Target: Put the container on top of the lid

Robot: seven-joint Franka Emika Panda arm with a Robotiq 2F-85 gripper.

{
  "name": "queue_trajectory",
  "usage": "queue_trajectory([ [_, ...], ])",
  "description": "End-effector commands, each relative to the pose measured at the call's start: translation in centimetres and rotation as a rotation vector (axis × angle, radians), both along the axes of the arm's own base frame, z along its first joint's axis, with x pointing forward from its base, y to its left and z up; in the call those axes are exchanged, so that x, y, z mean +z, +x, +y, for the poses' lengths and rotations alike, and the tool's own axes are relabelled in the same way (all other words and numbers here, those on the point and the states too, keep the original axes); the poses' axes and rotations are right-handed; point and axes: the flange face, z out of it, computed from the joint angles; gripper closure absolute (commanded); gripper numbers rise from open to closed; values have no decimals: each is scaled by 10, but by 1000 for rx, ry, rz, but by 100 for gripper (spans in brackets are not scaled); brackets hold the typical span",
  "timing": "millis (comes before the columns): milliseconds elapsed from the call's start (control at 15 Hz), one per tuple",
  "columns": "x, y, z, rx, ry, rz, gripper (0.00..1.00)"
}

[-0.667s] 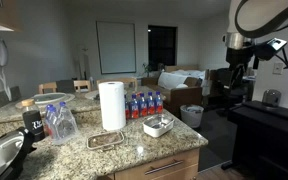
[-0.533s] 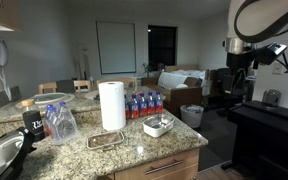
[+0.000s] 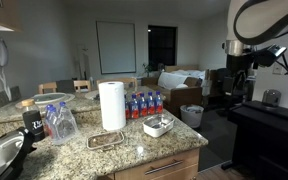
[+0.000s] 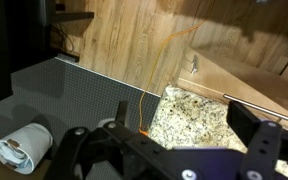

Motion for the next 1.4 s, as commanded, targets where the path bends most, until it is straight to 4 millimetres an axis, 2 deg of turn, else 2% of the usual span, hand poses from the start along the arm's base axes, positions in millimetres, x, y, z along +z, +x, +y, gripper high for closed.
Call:
queue_trajectory([
  [0,1,0,0,0,0,1,0],
  [733,1,0,0,0,0,1,0],
  [933,22,23,2,45,-1,-10,0],
  [1067,39,45,12,96,-7,-11,0],
  [1333,58,104,50,256,11,27,0],
])
